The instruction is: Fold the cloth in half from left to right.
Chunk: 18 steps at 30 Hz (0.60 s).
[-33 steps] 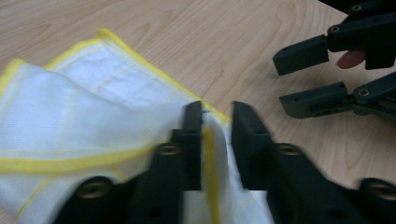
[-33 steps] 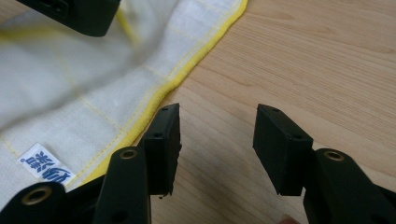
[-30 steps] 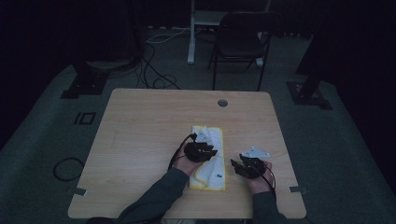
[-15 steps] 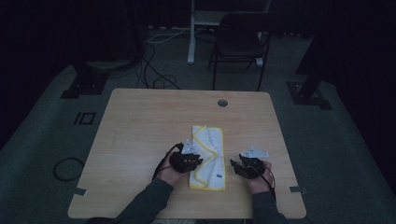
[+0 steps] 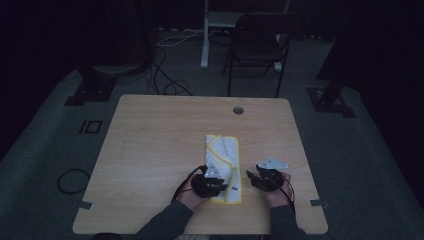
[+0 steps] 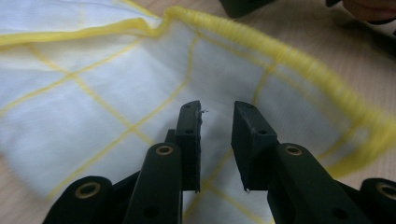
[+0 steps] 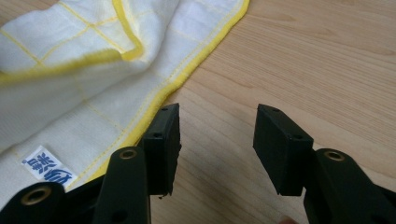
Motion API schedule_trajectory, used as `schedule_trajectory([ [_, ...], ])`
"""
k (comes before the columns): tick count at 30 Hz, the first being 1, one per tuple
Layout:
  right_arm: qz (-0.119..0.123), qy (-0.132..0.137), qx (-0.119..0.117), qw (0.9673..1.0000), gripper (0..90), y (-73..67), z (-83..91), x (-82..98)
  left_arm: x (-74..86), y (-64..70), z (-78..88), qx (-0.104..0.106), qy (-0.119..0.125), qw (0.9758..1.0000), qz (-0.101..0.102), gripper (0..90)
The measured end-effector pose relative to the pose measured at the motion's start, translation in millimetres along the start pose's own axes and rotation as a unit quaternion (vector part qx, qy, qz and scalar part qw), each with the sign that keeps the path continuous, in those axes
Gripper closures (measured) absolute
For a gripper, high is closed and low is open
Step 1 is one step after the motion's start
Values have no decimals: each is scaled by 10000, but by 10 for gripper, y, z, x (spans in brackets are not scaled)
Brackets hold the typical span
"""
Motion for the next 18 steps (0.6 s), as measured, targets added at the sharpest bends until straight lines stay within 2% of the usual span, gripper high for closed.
schedule_trajectory([
  [8, -30, 157, -77, 9998, 512, -34, 26, -89, 17, 19, 2, -19, 20, 10000, -22, 723],
  [18, 210, 352, -167, 9990, 520, -156, 5, -309, 100, 27, 118, -197, 84, 9997, -118, 710],
])
Point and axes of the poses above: each handheld gripper's, and its own axes: z roughly backward along the jaws, x roughly out of its underside, y roughly to its right, the point moved 7 cm from there along -z, roughly forward along the jaws, and after that the axes turned 9 degrees about x, right-handed, at the moved point
